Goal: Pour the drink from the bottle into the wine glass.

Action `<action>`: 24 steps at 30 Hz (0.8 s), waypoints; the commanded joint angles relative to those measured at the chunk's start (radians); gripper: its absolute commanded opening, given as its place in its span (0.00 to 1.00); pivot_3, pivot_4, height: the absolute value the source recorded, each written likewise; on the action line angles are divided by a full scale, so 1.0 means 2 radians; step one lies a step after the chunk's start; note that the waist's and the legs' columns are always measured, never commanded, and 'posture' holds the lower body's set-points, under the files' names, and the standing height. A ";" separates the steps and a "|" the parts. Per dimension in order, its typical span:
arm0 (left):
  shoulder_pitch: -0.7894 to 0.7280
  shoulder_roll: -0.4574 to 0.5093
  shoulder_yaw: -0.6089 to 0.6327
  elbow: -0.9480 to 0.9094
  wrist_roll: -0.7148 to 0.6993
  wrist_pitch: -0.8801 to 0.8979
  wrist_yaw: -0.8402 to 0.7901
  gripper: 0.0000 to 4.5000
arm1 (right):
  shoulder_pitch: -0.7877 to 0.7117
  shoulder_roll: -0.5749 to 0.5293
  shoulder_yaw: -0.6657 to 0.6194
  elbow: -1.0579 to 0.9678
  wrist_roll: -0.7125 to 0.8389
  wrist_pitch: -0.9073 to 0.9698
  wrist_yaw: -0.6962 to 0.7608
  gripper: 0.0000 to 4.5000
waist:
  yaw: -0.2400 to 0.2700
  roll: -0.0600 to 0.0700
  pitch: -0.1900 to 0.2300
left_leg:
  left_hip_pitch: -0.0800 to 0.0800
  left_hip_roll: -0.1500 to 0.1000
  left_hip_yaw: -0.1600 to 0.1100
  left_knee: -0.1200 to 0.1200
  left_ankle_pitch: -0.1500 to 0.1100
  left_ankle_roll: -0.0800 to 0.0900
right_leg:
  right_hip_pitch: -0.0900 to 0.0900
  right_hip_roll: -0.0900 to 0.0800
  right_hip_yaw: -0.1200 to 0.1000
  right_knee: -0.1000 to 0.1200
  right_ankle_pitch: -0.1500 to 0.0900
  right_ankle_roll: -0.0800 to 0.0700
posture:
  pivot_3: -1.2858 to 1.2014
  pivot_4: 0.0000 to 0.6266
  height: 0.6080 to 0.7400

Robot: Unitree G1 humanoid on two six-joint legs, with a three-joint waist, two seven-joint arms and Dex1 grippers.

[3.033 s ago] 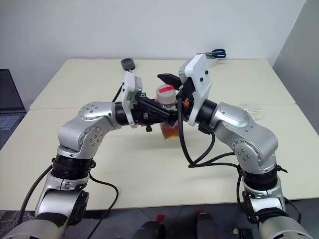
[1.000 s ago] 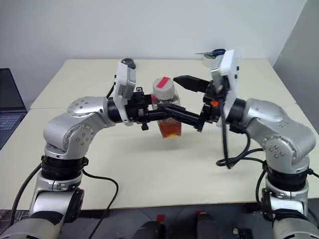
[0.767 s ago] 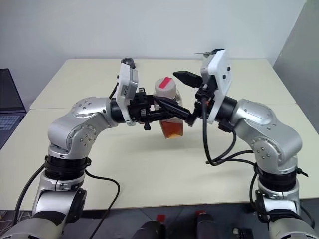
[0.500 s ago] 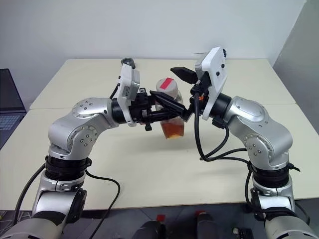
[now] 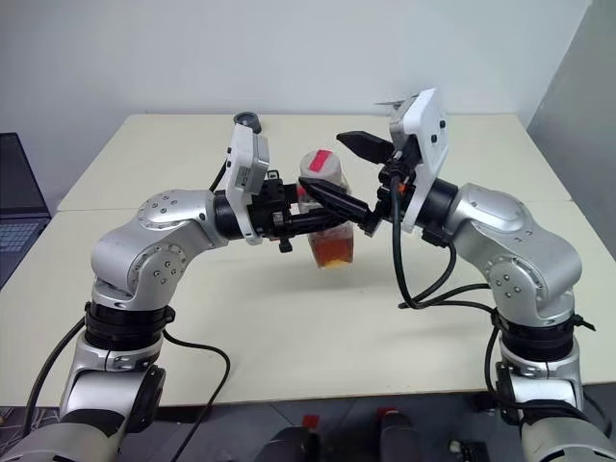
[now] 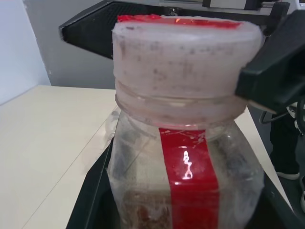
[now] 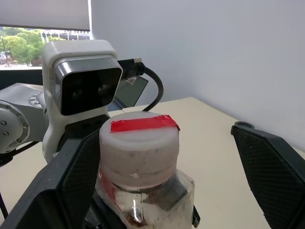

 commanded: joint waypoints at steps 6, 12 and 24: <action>-0.009 0.001 0.011 -0.014 -0.006 -0.010 -0.005 0.40 | 0.003 -0.024 -0.046 -0.004 0.017 0.002 -0.010 0.99 | 0.000 0.000 0.000 | 0.000 0.000 0.000 0.000 0.000 0.000 | 0.000 0.000 0.000 0.000 0.000 0.000 | 0.52 0.24 1.00; -0.007 0.001 0.012 -0.016 -0.006 -0.010 -0.002 0.40 | 0.012 -0.045 -0.056 -0.010 0.039 0.011 0.000 0.99 | 0.000 0.000 0.000 | 0.000 0.000 0.000 0.000 0.000 0.000 | 0.000 0.000 0.000 0.000 0.000 0.000 | 0.52 0.24 1.00; -0.005 0.001 0.013 -0.017 -0.005 -0.011 0.002 0.40 | 0.013 -0.062 -0.068 -0.017 0.110 0.033 0.029 0.99 | 0.000 0.000 0.000 | 0.000 0.000 0.000 0.000 0.000 0.000 | 0.000 0.000 0.000 0.000 0.000 0.000 | 0.52 0.24 1.00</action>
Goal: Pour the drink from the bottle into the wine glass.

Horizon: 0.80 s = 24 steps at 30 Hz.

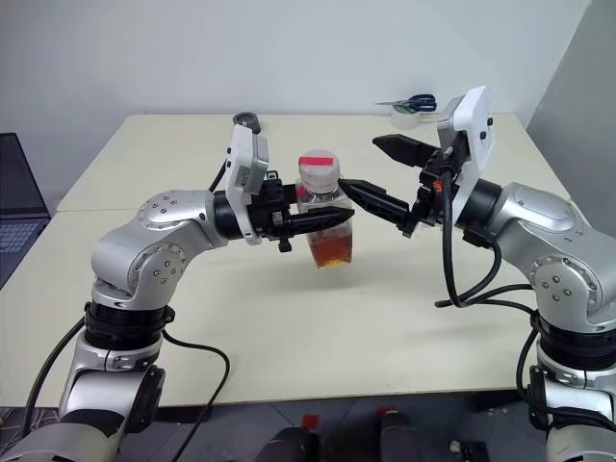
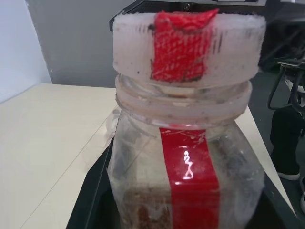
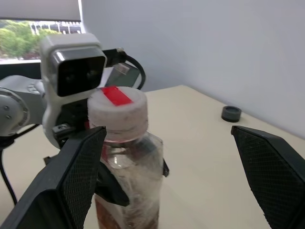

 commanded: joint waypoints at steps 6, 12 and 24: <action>-0.007 -0.001 0.012 -0.019 -0.004 -0.011 0.000 0.40 | -0.027 0.023 0.002 -0.015 0.083 0.020 -0.002 0.99 | 0.000 0.000 0.000 | 0.000 0.000 0.000 0.000 0.000 0.000 | 0.000 0.000 0.000 0.000 0.000 0.000 | 0.52 0.24 1.00; -0.005 0.000 0.012 -0.025 -0.006 -0.008 0.000 0.40 | -0.045 0.054 0.035 0.008 0.037 -0.012 -0.004 0.99 | 0.000 0.000 0.000 | 0.000 0.000 0.000 0.000 0.000 0.000 | 0.000 0.000 0.000 0.000 0.000 0.000 | 0.52 0.24 1.00; 0.005 0.004 0.014 -0.041 -0.010 -0.002 0.005 0.40 | -0.046 0.070 0.048 0.032 0.004 -0.036 0.019 0.87 | 0.000 0.000 0.000 | 0.000 0.000 0.000 0.000 0.000 0.000 | 0.000 0.000 0.000 0.000 0.000 0.000 | 0.52 0.24 1.00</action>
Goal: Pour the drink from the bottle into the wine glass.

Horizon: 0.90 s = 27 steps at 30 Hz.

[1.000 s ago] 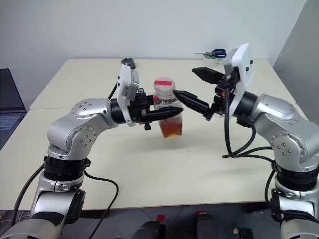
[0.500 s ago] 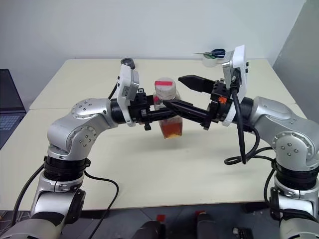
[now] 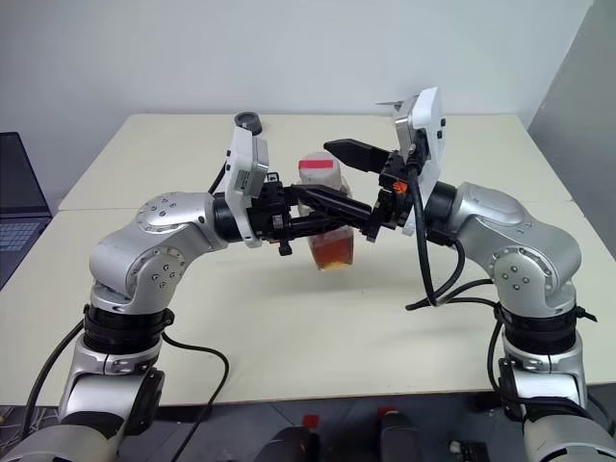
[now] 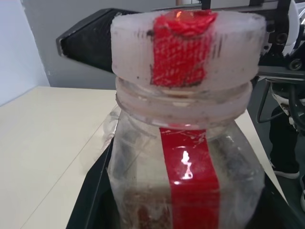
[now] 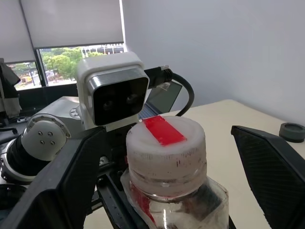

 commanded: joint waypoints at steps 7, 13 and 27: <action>-0.003 0.003 0.014 -0.022 -0.009 -0.002 0.005 0.40 | -0.016 0.009 -0.017 -0.007 0.006 -0.008 -0.003 0.41 | 0.000 0.000 0.000 | 0.000 0.000 0.000 0.000 0.000 0.000 | 0.000 0.000 0.000 0.000 0.000 0.000 | 0.52 0.24 1.00; 0.001 0.002 0.013 -0.024 -0.011 0.001 0.006 0.40 | -0.036 -0.002 -0.017 -0.004 -0.025 -0.032 -0.001 0.41 | 0.000 0.000 0.000 | 0.000 0.000 0.000 0.000 0.000 0.000 | 0.000 0.000 0.000 0.000 0.000 0.000 | 0.52 0.24 1.00; 0.005 -0.001 0.012 -0.032 -0.017 0.007 0.013 0.40 | -0.085 -0.025 -0.038 0.028 0.000 -0.004 -0.012 0.41 | 0.000 0.000 0.000 | 0.000 0.000 0.000 0.000 0.000 0.000 | 0.000 0.000 0.000 0.000 0.000 0.000 | 0.52 0.24 1.00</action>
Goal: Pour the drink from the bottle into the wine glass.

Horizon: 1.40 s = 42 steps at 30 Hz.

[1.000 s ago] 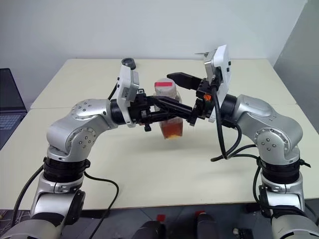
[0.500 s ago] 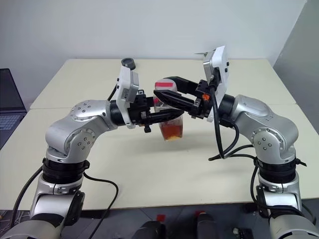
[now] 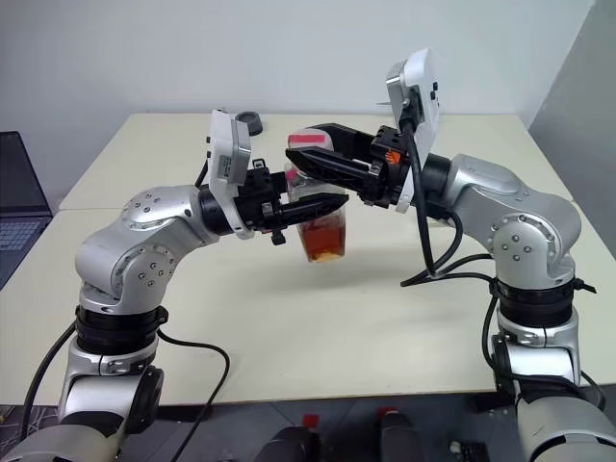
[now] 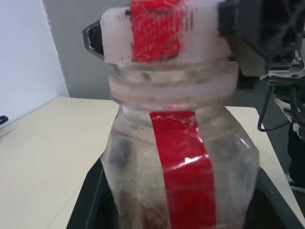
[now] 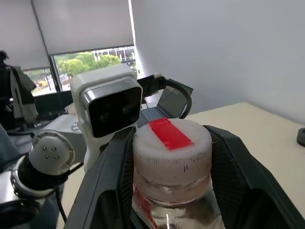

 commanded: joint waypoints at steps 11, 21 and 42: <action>0.009 0.000 -0.009 -0.022 -0.006 0.001 -0.009 0.40 | -0.017 -0.016 -0.068 0.010 0.049 -0.004 -0.034 0.41 | 0.000 0.000 0.000 | 0.000 0.000 0.000 0.000 0.000 0.000 | 0.000 0.000 0.000 0.001 0.000 0.000 | 0.52 0.24 1.00; 0.007 0.001 -0.010 -0.021 -0.005 -0.001 -0.008 0.40 | 0.009 -0.047 -0.020 -0.030 -0.046 -0.070 0.031 0.63 | 0.000 0.000 0.000 | 0.000 0.000 0.000 0.000 0.000 0.000 | 0.000 0.000 0.000 0.000 0.000 0.000 | 0.52 0.24 1.00; 0.006 0.001 -0.012 -0.019 -0.006 -0.003 -0.007 0.40 | 0.031 -0.024 -0.032 -0.051 0.011 -0.017 0.004 1.00 | 0.000 0.000 0.000 | 0.000 0.000 0.000 0.000 0.000 0.000 | 0.000 0.000 0.000 0.000 0.000 0.000 | 0.52 0.24 1.00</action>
